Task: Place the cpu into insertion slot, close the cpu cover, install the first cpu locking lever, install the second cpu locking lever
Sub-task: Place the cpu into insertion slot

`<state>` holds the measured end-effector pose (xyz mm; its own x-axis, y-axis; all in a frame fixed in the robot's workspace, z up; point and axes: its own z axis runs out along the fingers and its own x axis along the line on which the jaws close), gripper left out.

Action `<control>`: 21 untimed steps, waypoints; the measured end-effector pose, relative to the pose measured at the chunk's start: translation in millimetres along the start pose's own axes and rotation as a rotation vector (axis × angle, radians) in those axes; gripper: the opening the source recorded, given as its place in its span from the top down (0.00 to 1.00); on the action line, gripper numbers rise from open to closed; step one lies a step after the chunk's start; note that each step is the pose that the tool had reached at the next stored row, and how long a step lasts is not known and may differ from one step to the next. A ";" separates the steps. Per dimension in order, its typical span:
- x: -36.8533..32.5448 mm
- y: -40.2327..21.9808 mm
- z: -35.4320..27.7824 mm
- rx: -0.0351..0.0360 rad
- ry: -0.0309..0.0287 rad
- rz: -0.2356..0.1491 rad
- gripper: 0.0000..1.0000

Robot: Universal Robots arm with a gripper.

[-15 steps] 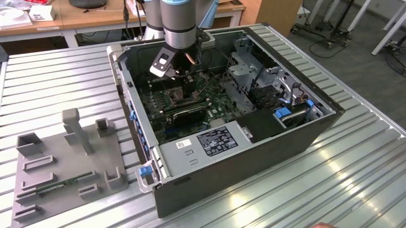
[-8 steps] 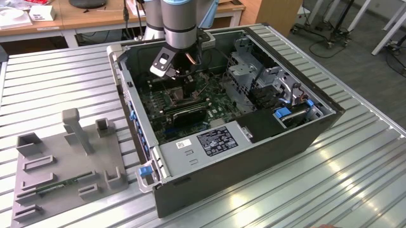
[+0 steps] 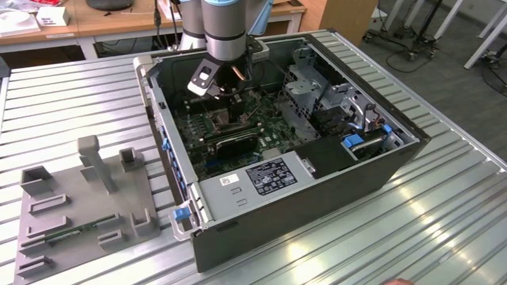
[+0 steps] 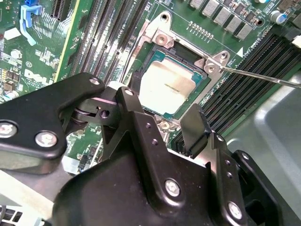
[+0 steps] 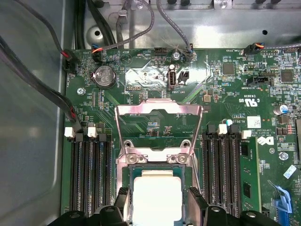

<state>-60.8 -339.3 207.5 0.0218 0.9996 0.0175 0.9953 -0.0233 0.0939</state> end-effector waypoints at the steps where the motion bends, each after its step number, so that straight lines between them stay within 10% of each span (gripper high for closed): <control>1: 0.0 0.0 0.0 0.0002 0.0000 0.000 0.39; 13: 0.0 0.2 0.0 0.0020 0.0000 0.000 0.88; 21: 0.0 0.3 0.0 0.0031 -0.0001 0.000 0.89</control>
<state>-60.5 -339.3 207.5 0.0218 0.9996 0.0174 0.9956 -0.0233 0.0908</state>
